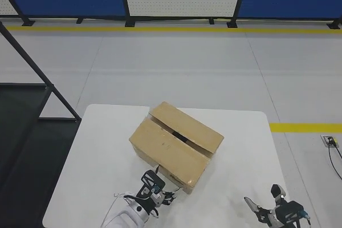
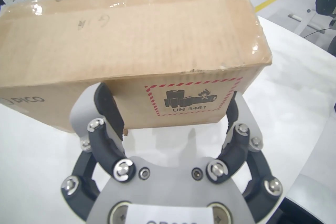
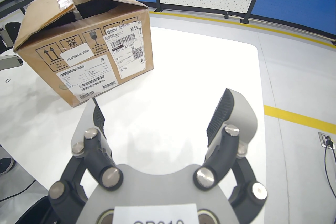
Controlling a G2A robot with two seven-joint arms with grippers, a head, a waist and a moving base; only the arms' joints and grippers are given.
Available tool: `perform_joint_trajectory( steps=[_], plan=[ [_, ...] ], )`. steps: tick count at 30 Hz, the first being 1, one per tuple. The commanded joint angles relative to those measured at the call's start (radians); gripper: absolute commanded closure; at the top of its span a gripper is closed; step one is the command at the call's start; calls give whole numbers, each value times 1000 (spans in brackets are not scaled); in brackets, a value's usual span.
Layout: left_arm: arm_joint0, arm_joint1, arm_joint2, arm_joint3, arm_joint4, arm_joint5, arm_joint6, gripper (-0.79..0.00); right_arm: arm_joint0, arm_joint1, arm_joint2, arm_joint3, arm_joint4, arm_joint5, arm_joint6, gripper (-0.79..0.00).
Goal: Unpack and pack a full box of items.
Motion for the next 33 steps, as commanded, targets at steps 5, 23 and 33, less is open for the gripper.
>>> perform_joint_trajectory(
  steps=[5,23,33],
  plan=[
    [66,11,-100,-53,-42,32,54,-785,-2,1,1,-7,-4,-6,12,-785],
    [180,36,-483,-44,-258,117,162,-785,103,-15,-248,-23,-226,61,43,-785],
    [173,31,-469,-39,-321,110,146,-785,111,-27,-355,-26,-386,210,23,-785]
  ],
)
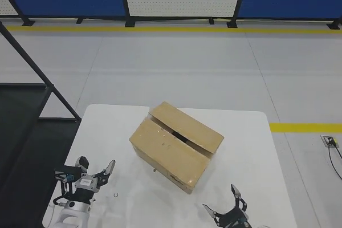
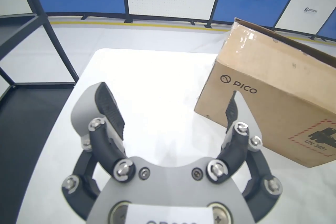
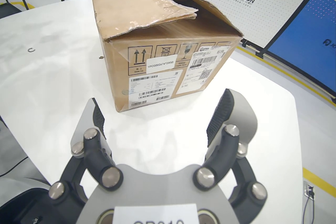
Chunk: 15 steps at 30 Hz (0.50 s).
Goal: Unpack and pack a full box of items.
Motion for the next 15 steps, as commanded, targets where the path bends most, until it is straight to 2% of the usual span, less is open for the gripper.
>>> perform_joint_trajectory(
  steps=[1,8,11,15],
  plan=[
    [0,0,0,0,0,0,0,-785,0,0,0,0,5,-4,0,-785],
    [-6,0,-2,2,-1,9,-2,-785,15,-2,-17,8,15,-13,16,-785],
    [-49,-3,0,20,22,69,-16,-785,55,-13,-80,32,7,17,37,-785],
    [-77,-5,12,31,32,80,-22,-785,118,-32,-164,86,25,76,32,-785]
  ],
)
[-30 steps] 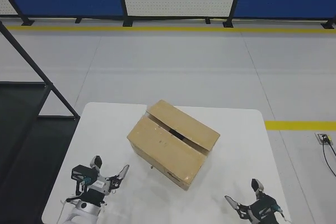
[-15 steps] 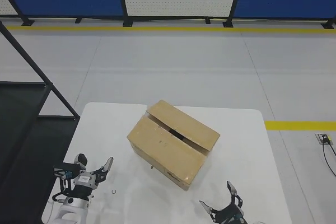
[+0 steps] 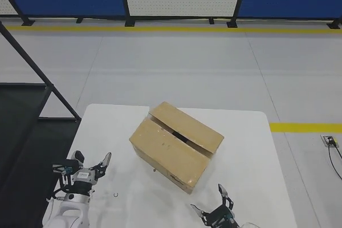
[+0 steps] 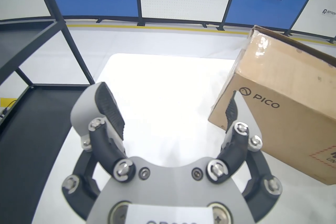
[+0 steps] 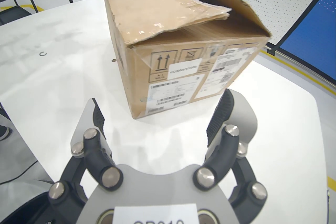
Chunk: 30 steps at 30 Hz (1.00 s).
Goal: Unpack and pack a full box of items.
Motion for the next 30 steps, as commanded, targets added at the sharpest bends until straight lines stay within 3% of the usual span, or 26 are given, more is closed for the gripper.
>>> perform_joint_trajectory(
  steps=[1,11,30],
  plan=[
    [-4,-1,1,2,4,1,2,-785,29,-9,-32,29,10,37,-10,-785],
    [-2,-5,9,9,3,2,7,-785,107,-45,-119,118,61,206,-87,-785],
    [7,-9,12,9,9,-30,44,-785,168,-78,-117,186,102,322,-104,-785]
  ],
)
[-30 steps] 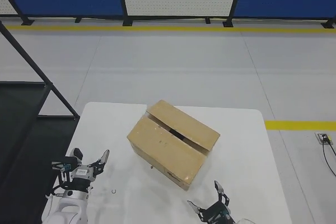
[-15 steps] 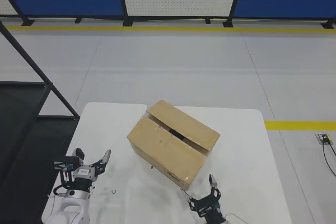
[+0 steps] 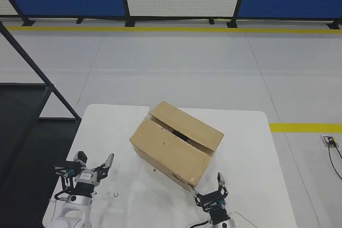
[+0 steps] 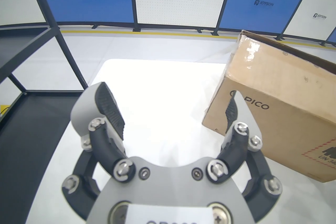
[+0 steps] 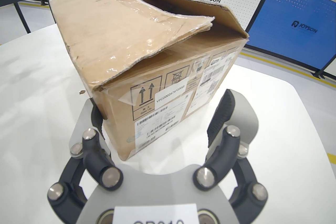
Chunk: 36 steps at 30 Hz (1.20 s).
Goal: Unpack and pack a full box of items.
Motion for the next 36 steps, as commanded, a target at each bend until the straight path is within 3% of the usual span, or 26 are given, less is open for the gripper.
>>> perform_joint_trajectory(
  steps=[1,23,30,36],
  plan=[
    [-9,0,3,7,3,0,-8,-785,-5,0,14,-3,12,3,-5,-785],
    [-253,-11,110,245,81,-31,-73,-785,-17,-1,166,-15,121,-45,18,-785],
    [-294,-14,141,288,101,-59,-89,-785,-92,33,292,-71,189,-436,-60,-785],
    [-332,-18,179,327,115,-97,-74,-785,-155,55,385,-113,214,-626,-107,-785]
  ],
)
